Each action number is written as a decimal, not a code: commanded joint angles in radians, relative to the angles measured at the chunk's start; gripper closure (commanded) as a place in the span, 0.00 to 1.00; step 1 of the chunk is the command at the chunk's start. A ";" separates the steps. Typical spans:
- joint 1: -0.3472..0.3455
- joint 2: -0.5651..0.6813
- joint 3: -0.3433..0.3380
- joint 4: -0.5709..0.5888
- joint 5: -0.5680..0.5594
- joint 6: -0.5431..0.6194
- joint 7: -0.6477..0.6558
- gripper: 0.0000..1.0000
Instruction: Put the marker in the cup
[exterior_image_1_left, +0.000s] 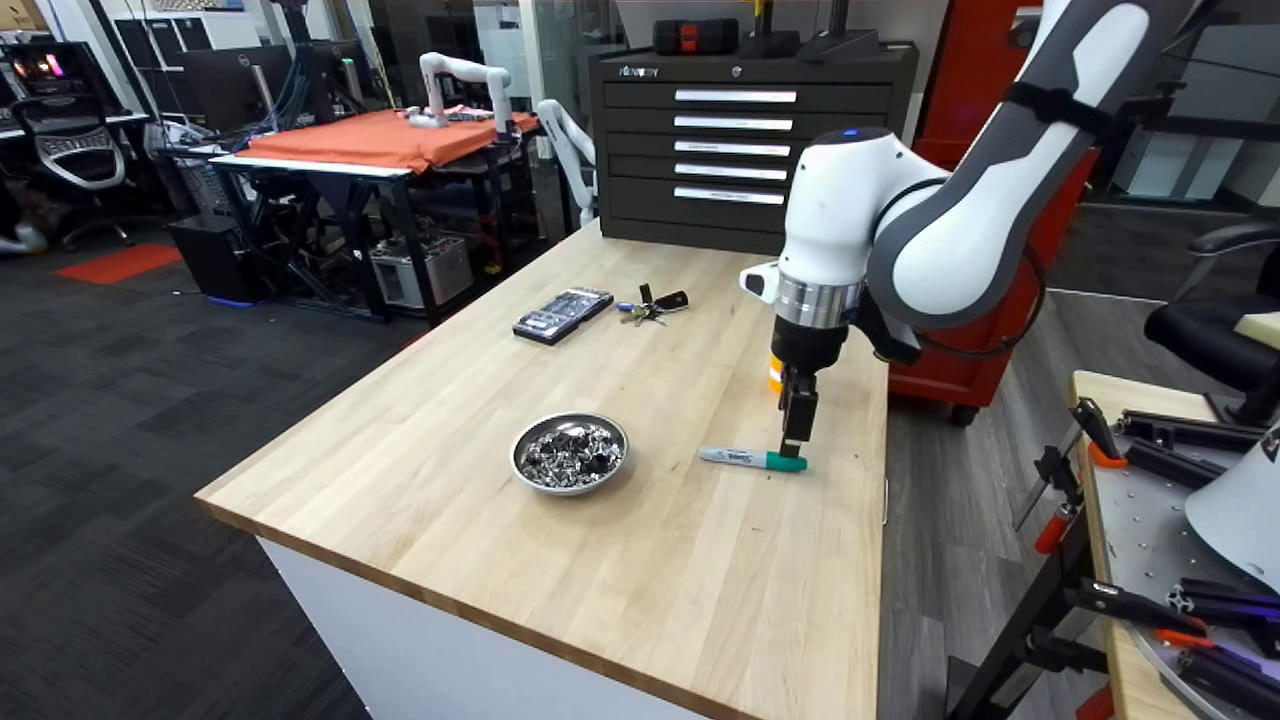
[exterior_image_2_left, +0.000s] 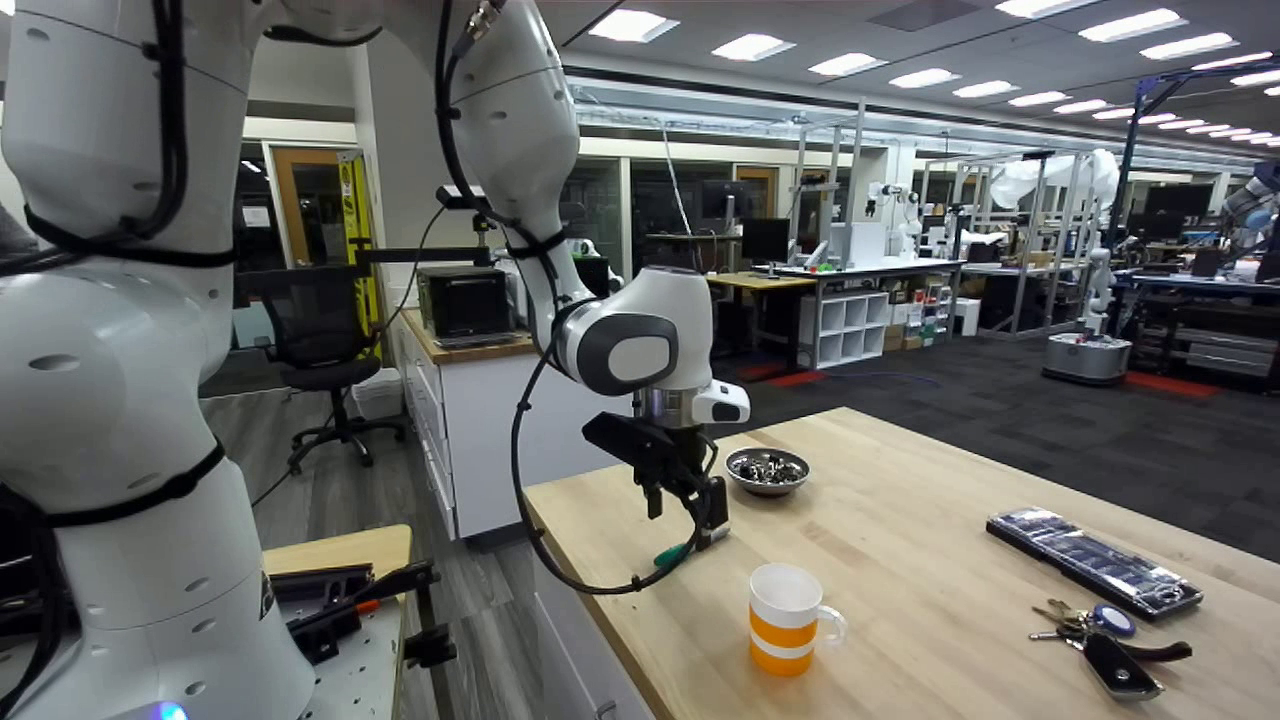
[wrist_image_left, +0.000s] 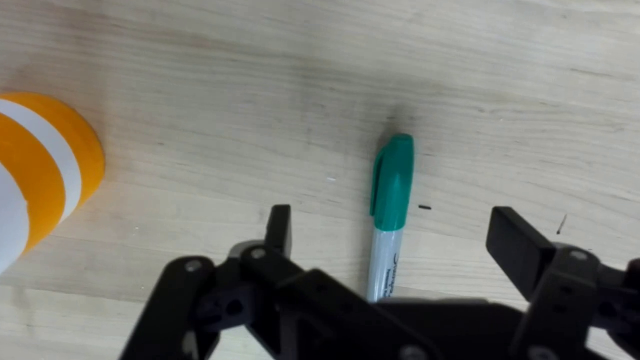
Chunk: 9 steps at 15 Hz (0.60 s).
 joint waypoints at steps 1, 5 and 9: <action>-0.035 0.052 0.038 0.044 0.027 0.016 -0.031 0.00; -0.049 0.081 0.060 0.069 0.027 0.001 -0.042 0.00; -0.058 0.091 0.069 0.071 0.023 -0.005 -0.044 0.00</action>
